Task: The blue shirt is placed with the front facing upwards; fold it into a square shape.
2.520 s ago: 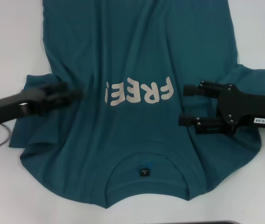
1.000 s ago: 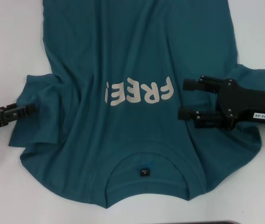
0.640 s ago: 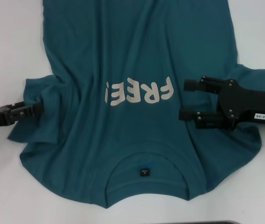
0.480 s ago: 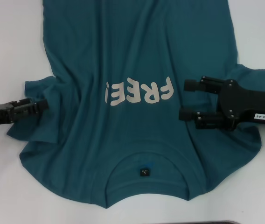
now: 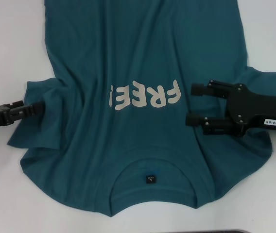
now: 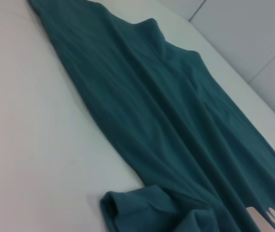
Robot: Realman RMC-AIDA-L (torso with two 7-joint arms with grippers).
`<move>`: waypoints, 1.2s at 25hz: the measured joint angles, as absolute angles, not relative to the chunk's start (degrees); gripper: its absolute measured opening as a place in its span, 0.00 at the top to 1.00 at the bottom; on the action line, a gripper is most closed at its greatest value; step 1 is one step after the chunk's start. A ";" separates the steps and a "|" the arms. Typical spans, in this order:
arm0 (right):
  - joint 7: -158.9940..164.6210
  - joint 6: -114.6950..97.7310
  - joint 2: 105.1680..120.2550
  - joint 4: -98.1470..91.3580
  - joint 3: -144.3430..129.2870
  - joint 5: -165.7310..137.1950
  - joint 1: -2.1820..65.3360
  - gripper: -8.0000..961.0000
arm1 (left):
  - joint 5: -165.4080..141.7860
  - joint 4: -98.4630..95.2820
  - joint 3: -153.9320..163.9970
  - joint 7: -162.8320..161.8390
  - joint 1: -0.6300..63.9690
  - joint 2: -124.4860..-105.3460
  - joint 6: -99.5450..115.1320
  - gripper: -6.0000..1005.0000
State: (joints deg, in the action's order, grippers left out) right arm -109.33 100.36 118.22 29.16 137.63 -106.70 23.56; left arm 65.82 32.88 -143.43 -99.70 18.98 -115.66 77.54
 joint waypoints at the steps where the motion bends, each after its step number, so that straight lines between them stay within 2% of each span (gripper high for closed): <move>1: -109.33 100.40 118.22 29.15 137.63 -106.70 23.55 0.06 | 65.82 32.88 -143.42 -99.69 18.96 -115.66 77.24 0.13; 16: -109.33 100.92 118.10 29.09 137.63 -106.70 23.46 0.06 | 65.83 32.87 -142.79 -98.88 19.43 -116.82 77.58 0.13; 30: -109.33 101.08 118.11 29.09 137.63 -106.61 23.42 0.06 | 65.20 34.06 -142.72 -99.07 19.08 -116.92 78.74 0.13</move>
